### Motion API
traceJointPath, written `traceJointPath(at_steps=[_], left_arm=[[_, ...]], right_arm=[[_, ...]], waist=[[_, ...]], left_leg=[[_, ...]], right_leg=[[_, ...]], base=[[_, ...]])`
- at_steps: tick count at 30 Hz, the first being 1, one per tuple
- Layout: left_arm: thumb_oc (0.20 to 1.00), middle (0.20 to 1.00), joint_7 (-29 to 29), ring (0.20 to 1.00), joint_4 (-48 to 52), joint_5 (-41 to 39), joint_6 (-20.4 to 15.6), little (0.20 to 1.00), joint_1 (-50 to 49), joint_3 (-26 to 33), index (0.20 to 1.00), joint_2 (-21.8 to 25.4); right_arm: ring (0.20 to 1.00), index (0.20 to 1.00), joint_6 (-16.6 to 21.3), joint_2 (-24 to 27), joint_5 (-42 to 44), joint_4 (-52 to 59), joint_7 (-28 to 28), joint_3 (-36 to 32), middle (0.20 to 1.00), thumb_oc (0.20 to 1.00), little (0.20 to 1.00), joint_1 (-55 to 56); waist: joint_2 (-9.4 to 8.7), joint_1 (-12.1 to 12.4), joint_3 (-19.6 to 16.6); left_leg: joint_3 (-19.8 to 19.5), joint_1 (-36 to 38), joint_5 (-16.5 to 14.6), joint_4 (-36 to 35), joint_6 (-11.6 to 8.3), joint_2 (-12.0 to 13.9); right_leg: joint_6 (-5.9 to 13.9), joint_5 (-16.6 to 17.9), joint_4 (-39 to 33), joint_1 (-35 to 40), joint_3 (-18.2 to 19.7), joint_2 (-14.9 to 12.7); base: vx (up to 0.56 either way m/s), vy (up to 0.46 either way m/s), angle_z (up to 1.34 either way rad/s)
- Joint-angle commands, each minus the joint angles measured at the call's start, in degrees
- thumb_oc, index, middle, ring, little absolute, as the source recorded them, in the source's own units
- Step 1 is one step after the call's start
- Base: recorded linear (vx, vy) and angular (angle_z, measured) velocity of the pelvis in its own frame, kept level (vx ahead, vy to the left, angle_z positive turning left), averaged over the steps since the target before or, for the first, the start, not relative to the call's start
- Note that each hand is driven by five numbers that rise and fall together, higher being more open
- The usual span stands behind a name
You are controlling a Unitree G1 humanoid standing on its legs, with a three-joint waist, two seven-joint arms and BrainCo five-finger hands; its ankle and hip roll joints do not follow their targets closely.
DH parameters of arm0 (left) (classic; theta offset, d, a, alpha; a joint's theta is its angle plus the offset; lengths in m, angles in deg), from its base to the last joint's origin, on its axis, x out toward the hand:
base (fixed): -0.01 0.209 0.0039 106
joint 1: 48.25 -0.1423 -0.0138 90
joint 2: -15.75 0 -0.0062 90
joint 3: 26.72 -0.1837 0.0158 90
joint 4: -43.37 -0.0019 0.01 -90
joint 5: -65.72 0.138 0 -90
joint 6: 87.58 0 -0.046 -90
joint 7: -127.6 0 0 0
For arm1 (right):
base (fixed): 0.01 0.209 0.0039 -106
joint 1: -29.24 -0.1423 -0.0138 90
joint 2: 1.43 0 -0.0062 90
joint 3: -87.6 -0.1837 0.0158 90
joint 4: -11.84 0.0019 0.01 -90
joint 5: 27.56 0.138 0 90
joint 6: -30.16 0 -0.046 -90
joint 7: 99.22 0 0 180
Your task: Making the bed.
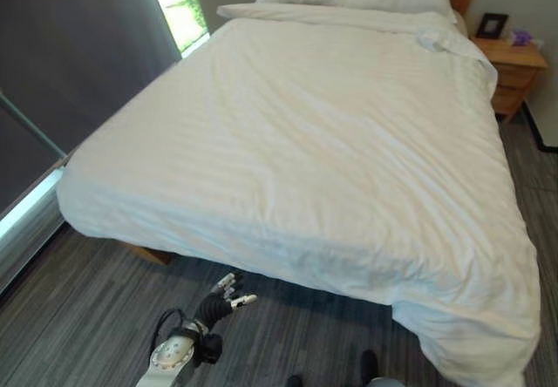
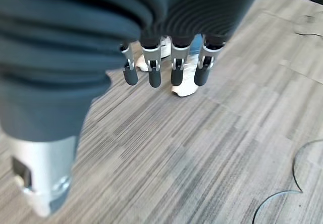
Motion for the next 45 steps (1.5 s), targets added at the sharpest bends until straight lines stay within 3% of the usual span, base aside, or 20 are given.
traceJointPath(at_steps=[1, 4, 7, 9, 10, 11, 12, 14, 15, 16, 17, 20, 24, 29, 37, 39, 40, 42, 44, 45], left_arm=[[1.0, 1.0, 1.0, 1.0, 3.1, 0.7, -1.9, 1.0, 2.6, 3.3, 1.0, -0.1], [1.0, 1.0, 2.9, 1.0, 2.4, -0.3, -3.3, 1.0, 4.5, 0.1, 1.0, -0.1], [1.0, 1.0, 4.2, 1.0, 0.7, 1.1, -3.9, 1.0, 7.0, -4.1, 1.0, -0.6], [1.0, 1.0, 4.9, 1.0, 0.7, 1.5, -4.2, 1.0, 8.6, -6.9, 1.0, -0.8], [1.0, 1.0, 5.0, 1.0, 0.9, 1.9, -4.3, 1.0, 9.1, -7.4, 1.0, -0.8], [1.0, 1.0, 5.0, 1.0, 0.8, 1.9, -4.3, 1.0, 9.2, -7.3, 1.0, -0.8], [1.0, 1.0, 5.3, 1.0, 0.3, 1.6, -4.0, 1.0, 10.4, -9.3, 1.0, -0.9], [1.0, 1.0, 5.2, 1.0, 0.1, 1.7, -4.0, 1.0, 10.7, -9.4, 1.0, -0.9], [1.0, 1.0, 3.9, 1.0, 1.4, 1.7, -4.6, 1.0, 9.9, -7.6, 1.0, 0.2], [1.0, 1.0, 2.8, 1.0, 1.9, 2.5, -4.9, 1.0, 9.0, -6.2, 1.0, 0.5], [1.0, 1.0, 2.0, 1.0, 1.9, 2.2, -5.0, 1.0, 8.4, -5.7, 1.0, 0.8], [1.0, 1.0, 1.1, 1.0, 1.9, 2.0, -5.3, 1.0, 7.5, -6.4, 1.0, 1.2], [1.0, 1.0, 2.0, 1.0, 2.3, 1.5, -5.1, 1.0, 7.3, -6.8, 1.0, 1.9], [1.0, 1.0, 2.2, 1.0, 2.5, 1.9, -5.3, 1.0, 6.6, -6.3, 1.0, 1.1], [1.0, 1.0, 1.3, 1.0, 2.1, 3.4, -6.2, 1.0, 11.2, -6.9, 1.0, 2.1], [1.0, 1.0, 3.7, 1.0, 0.6, 5.2, -7.6, 1.0, 21.6, -9.1, 1.0, 2.1], [1.0, 1.0, 3.7, 1.0, 0.5, 5.2, -7.6, 1.0, 21.8, -9.2, 1.0, 2.0], [1.0, 1.0, 5.6, 1.0, -0.6, 4.9, -8.4, 1.0, 27.6, -10.4, 1.0, 0.0], [1.0, 1.0, 6.0, 1.0, -0.1, 5.8, -8.6, 1.0, 30.9, -11.7, 1.0, -0.7], [1.0, 1.0, 6.3, 1.0, -0.5, 5.7, -9.0, 1.0, 32.4, -12.2, 1.0, -1.1]], right_arm=[[1.0, 1.0, 2.6, 4.1, 0.6, 0.3, 3.9, 1.4, 1.0, 1.0, 1.0, -4.5], [1.0, 1.0, 6.3, 17.6, 0.3, 17.6, 8.1, 5.5, 1.0, 1.0, 1.0, -18.6], [1.0, 1.0, 9.5, 18.4, 1.4, 29.8, 11.2, 11.7, 1.0, 1.0, 1.0, -28.8], [1.0, 1.0, 12.4, 14.7, 7.0, 38.4, 12.1, 18.9, 1.0, 1.0, 1.0, -38.2], [0.762, 0.762, 12.6, 13.6, 7.9, 41.9, 11.1, 21.1, 0.762, 0.762, 0.762, -40.3], [0.467, 0.467, 12.6, 13.5, 7.9, 42.0, 11.2, 21.1, 0.467, 0.467, 0.467, -40.4], [0.2, 0.2, 14.0, 8.7, 9.5, 51.2, 9.7, 28.3, 0.2, 0.2, 0.2, -45.6], [0.2, 0.2, 14.5, 7.3, 9.2, 54.1, 9.9, 29.0, 0.2, 0.2, 0.2, -45.0], [0.2, 0.2, 15.6, 13.9, 13.2, 66.3, 3.5, 24.4, 0.2, 0.2, 0.2, -33.6], [0.2, 0.2, 13.7, 10.7, 13.0, 68.7, -0.8, 23.0, 0.2, 0.2, 0.2, -25.8], [0.2, 0.2, 14.8, 9.1, 13.8, 69.2, -2.2, 20.8, 0.2, 0.2, 0.2, -22.3], [0.2, 0.2, 16.7, 7.9, 13.9, 73.8, -2.9, 23.1, 0.2, 0.2, 0.2, -23.6], [0.2, 0.2, 14.9, 7.1, 14.0, 79.2, -2.5, 29.5, 0.2, 0.2, 0.2, -27.2], [0.2, 0.2, 14.3, 8.1, 14.4, 83.1, -3.8, 30.6, 0.2, 0.2, 0.2, -26.5], [0.2, 0.2, 15.5, 7.2, 14.4, 88.2, -4.1, 27.5, 0.2, 0.2, 0.2, -21.8], [0.2, 0.2, 15.2, 7.5, 13.0, 92.0, -5.0, 28.1, 0.2, 0.2, 0.2, -19.4], [0.2, 0.2, 15.2, 7.5, 13.0, 92.1, -5.0, 27.9, 0.2, 0.2, 0.2, -19.4], [0.2, 0.2, 15.1, 6.2, 13.2, 93.4, -5.1, 27.7, 0.2, 0.2, 0.2, -17.7], [0.2, 0.2, 15.0, 5.7, 13.3, 95.1, -5.5, 27.9, 0.2, 0.2, 0.2, -17.2], [0.2, 0.2, 15.2, 5.7, 13.4, 95.0, -5.7, 28.6, 0.2, 0.2, 0.2, -18.2]], waist=[[-0.29, 0.5, 1.7], [-0.33, 1.9, 2.2], [-0.07, 2.9, 2.6], [0.26, 4.1, 3.7], [0.3, 4.2, 3.9], [0.28, 4.2, 3.9], [0.48, 5.0, 4.9], [0.56, 4.9, 5.3], [0.27, 4.2, 5.9], [0.38, 3.2, 6.8], [0.52, 3.0, 6.9], [1.1, 3.3, 7.5], [2.66, 4.2, 9.3], [3.14, 4.5, 9.8], [2.24, 2.3, 9.1], [1.35, -0.7, 9.7], [1.39, -0.6, 9.7], [1.1, -3.2, 9.7], [-0.43, -4.6, 9.9], [-1.74, -4.1, 10.4]], left_leg=[[0.5, -1.9, 3.3, 0.7, -2.67, -0.2], [0.7, -1.9, 3.3, 0.7, -2.68, -0.1], [0.9, -2.1, 2.9, 0.7, -2.77, 0.0], [1.2, -2.3, 3.4, 0.7, -2.77, 0.0], [1.3, -2.8, 3.7, 0.7, -2.8, 0.0], [1.3, -2.8, 3.7, 0.7, -2.8, 0.0], [1.5, -3.1, 3.4, 0.7, -2.88, 0.1], [1.8, -3.7, 4.1, 0.7, -2.91, 0.1], [2.3, -4.4, 4.2, 0.7, -3.22, 0.3], [2.9, -4.6, 4.3, 0.7, -3.31, 0.5], [3.1, -4.8, 3.8, 0.7, -3.35, 0.6], [3.2, -5.7, 4.2, 0.7, -3.67, 0.8], [3.2, -7.9, 5.4, 0.7, -4.23, 0.7], [3.7, -8.2, 5.6, 0.7, -4.59, 1.3], [7.0, -6.4, 4.9, 0.7, -5.27, 3.4], [10.2, -6.0, 4.8, 0.7, -5.97, 4.5], [10.2, -6.0, 4.7, 0.7, -5.98, 4.5], [11.8, -4.8, 4.8, 0.7, -6.11, 5.2], [14.1, -3.8, 4.3, 3.8, -6.35, 6.3], [12.1, -5.2, 2.6, 9.0, -6.06, 5.8]], right_leg=[[2.24, -1.9, 1.7, 5.8, -0.9, -0.6], [2.41, -2.2, 1.7, 5.6, -0.8, -0.6], [2.41, -2.4, 1.4, 5.5, -0.5, -0.5], [2.23, -1.8, 1.4, 5.1, -0.3, -0.5], [2.21, -1.6, 1.3, 4.6, -0.3, -0.5], [2.21, -1.6, 1.3, 4.6, -0.3, -0.5], [2.11, -1.8, 1.2, 4.1, 0.0, -0.3], [2.03, -1.2, 1.1, 3.3, 0.2, -0.3], [2.17, -0.9, 1.1, 2.3, 0.7, 0.0], [2.2, -0.7, 1.1, 1.7, 1.2, 0.2], [2.24, -1.1, 1.1, 1.4, 1.4, 0.3], [2.24, -1.0, 1.1, 0.3, 1.3, 0.2], [2.12, -0.4, 1.1, -2.0, 1.3, 0.3], [1.97, -0.6, 1.1, -2.2, 1.2, 0.8], [2.02, -0.9, 1.1, -2.1, 3.4, 2.4], [2.41, -0.1, 1.1, -3.4, 5.3, 3.3], [2.41, -0.1, 1.1, -3.5, 5.3, 3.3], [2.28, -0.3, 1.1, -3.3, 6.2, 3.9], [1.92, -0.1, 1.1, -2.6, 8.0, 4.5], [1.71, 0.3, 1.1, -2.4, 9.8, 5.0]], base=[[0.0, -0.014, -0.04], [-0.02, -0.004, -0.26], [0.0, 0.005, -0.13], [-0.06, 0.013, 0.03], [-0.04, 0.004, -0.06], [-0.06, -0.009, 0.1], [-0.07, -0.011, 0.3], [-0.09, -0.019, 0.14], [-0.11, -0.04, 0.03], [-0.07, -0.049, 0.21], [-0.05, -0.039, 0.28], [-0.06, -0.027, -0.29], [-0.1, -0.036, -0.3], [-0.02, -0.055, -0.01], [0.0, -0.054, -0.1], [-0.06, -0.066, -0.54], [-0.07, -0.059, -0.41], [0.01, -0.055, -0.32], [0.04, -0.062, -0.41], [0.01, 0.002, -0.65]])
